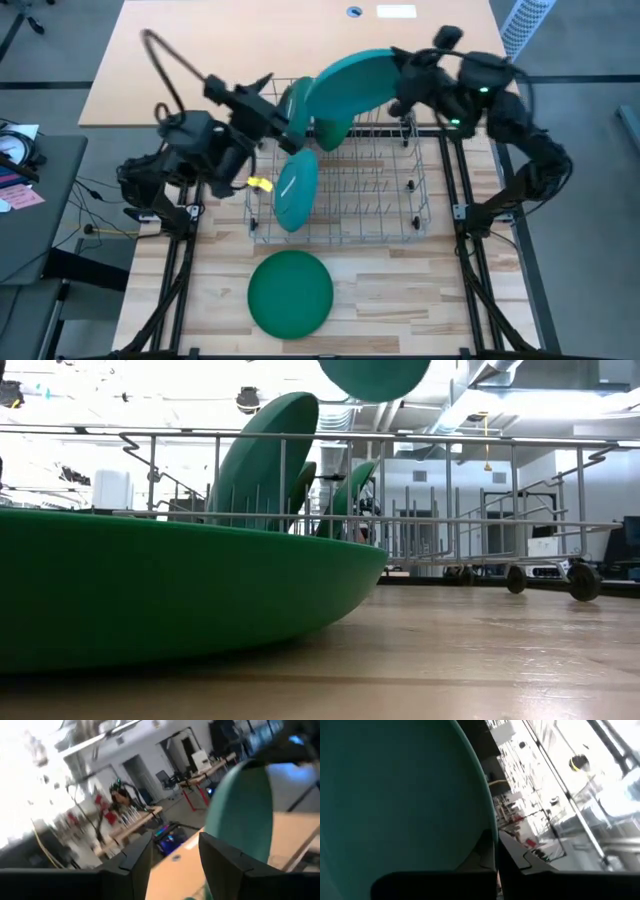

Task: Sort dishes
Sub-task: Put the blue plate into the dish rack

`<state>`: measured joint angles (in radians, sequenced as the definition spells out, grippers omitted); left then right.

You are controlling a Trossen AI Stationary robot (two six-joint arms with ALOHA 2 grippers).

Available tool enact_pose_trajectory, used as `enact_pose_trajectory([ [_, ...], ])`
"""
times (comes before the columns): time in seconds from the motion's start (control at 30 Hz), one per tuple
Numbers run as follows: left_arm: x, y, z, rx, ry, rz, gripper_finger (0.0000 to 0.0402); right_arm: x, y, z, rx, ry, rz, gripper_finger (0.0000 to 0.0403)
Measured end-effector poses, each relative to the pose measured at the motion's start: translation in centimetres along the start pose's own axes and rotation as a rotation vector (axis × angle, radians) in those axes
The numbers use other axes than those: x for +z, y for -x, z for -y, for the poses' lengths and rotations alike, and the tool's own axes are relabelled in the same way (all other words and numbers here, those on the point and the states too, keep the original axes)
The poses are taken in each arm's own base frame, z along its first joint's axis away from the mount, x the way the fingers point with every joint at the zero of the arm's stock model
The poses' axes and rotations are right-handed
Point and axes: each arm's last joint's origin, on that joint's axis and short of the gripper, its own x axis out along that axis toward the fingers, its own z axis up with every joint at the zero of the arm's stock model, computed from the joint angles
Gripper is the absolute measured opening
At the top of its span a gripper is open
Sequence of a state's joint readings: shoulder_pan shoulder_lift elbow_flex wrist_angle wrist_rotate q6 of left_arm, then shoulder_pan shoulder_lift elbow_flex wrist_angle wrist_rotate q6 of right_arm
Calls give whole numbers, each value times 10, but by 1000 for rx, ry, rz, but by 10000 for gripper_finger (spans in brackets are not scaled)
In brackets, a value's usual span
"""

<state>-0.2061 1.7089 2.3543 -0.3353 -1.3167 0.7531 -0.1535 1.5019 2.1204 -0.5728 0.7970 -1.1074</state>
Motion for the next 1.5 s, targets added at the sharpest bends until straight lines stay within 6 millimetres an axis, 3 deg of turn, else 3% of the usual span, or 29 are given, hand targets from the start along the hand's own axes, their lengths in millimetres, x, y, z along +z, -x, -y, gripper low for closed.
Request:
enact_pose_trajectory([
  [0.2,2,16,-33,-10,398,6,160,-33,27,25,151,-327,86,1],
  [0.33,2,21,-57,-90,571,52,159,-54,49,41,273,-539,144,0],
  [0.53,-7,19,-68,-296,754,72,159,-67,72,53,357,-673,203,0],
  [0.67,-9,11,-61,-472,846,68,158,-68,76,56,366,-743,206,0],
  [0.9,-8,1,-13,-585,768,45,183,-67,72,50,392,-743,172,0],
  [1.1,-7,1,-2,-634,831,31,207,-67,69,47,400,-698,162,0],
  [1.33,-4,7,7,-703,869,24,210,-67,65,46,383,-655,152,0],
  [1.5,-7,10,14,-661,821,0,210,-67,58,44,376,-677,122,0],
])
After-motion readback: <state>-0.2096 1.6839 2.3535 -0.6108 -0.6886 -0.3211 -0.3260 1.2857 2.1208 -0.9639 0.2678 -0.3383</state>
